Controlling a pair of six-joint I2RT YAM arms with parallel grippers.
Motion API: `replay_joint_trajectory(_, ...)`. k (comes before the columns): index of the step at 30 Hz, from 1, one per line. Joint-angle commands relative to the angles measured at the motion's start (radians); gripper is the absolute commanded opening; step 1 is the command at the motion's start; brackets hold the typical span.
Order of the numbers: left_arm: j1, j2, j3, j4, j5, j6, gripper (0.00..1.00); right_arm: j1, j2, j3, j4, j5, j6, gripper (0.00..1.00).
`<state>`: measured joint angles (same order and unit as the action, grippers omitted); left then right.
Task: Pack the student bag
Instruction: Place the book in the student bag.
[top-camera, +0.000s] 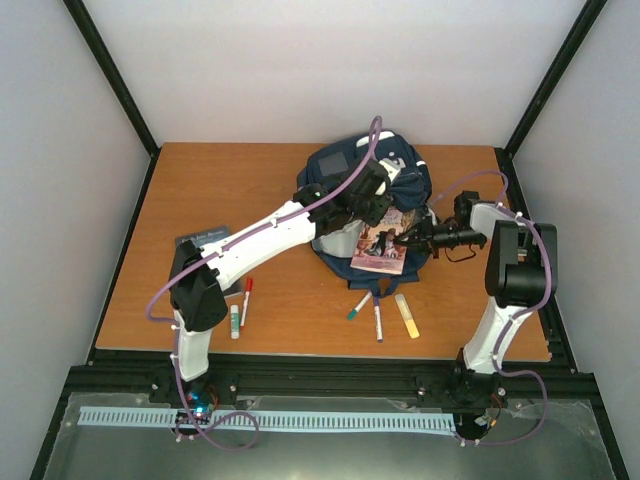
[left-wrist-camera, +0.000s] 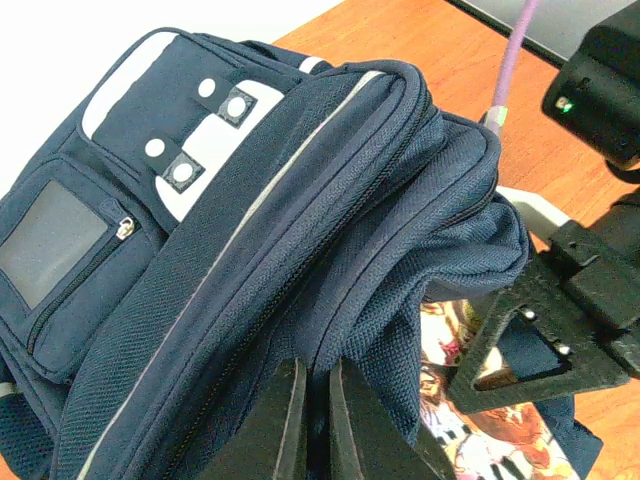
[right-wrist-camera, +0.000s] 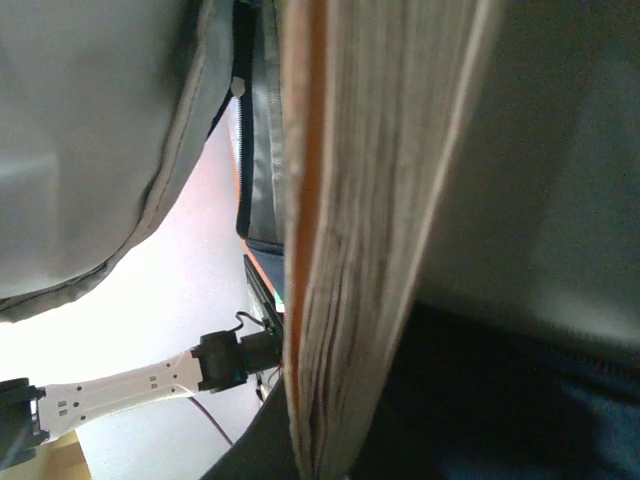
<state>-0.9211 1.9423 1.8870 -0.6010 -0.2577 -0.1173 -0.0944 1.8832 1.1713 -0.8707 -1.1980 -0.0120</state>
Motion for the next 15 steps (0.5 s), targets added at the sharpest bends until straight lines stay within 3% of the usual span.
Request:
replay_joint_trajectory(1, -0.002, -0.067, 0.027, 0.063, -0.001, -0.013, 0.01, 0.025, 0.047, 0.041, 0.064, -0.009, -0.005, 0.03)
replay_joint_trajectory(10, -0.002, -0.068, 0.022, 0.055, 0.002, -0.007, 0.01, 0.060, 0.161, 0.181, 0.151, 0.095, 0.065, 0.03)
replay_joint_trajectory(15, -0.002, -0.057, 0.024, 0.042, -0.005, -0.015, 0.01, 0.073, 0.239, 0.276, 0.234, 0.166, 0.150, 0.12)
